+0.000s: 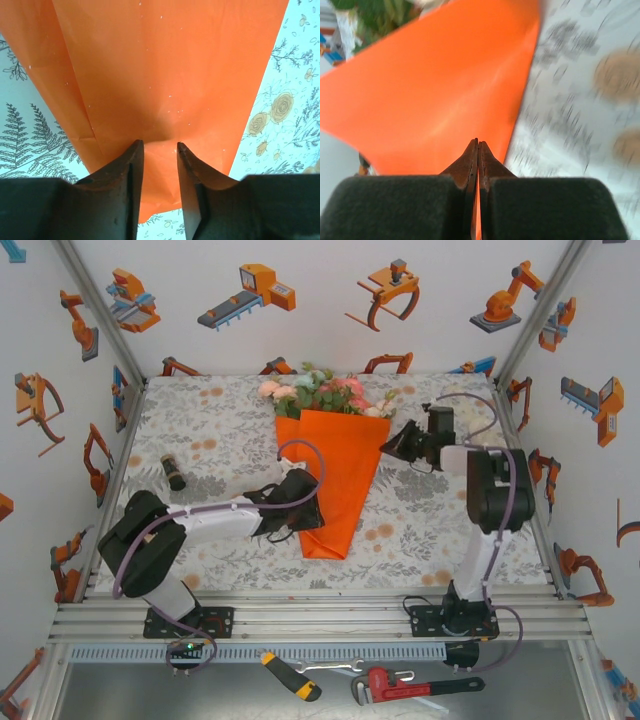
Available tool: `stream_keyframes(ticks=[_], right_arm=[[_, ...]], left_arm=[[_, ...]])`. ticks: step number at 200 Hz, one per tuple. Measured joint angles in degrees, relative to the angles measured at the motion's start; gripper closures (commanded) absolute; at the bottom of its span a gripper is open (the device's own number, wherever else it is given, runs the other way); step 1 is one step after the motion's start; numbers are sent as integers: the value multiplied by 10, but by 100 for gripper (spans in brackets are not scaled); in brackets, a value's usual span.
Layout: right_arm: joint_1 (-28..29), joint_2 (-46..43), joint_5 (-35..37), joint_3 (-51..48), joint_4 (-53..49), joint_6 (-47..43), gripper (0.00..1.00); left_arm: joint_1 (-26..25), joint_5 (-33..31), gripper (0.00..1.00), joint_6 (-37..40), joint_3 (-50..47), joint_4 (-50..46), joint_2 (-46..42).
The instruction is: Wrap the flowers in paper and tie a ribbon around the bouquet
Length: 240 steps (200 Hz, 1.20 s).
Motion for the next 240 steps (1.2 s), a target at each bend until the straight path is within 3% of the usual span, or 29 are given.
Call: stream_keyframes(ticks=[48,79,111,142,158,183,202,240], right_arm=[[83,-200,8,-122,-24,-38,94],[153,-220,23,-164,-29,-33,94],[204,-222,42,-212,-21,-10,92],[219,-252,58,-227,-36,-5,91],[219,-280,75,-224,-55,-14,83],[196,-309,120,-176,-139,-57,73],[127,-306,171,-106,-186,-93,65],[-32,-209,268,52,-233,-153,51]], left_arm=[[0,-37,58,23,17,-63,-62],[7,-77,58,41,43,-121,-120],[55,-83,59,52,79,-142,-137],[95,-63,60,61,99,-135,-118],[100,-50,60,70,125,-130,-89],[101,-28,60,89,144,-106,-70],[102,1,58,112,143,-82,-75],[98,84,38,177,94,-3,-142]])
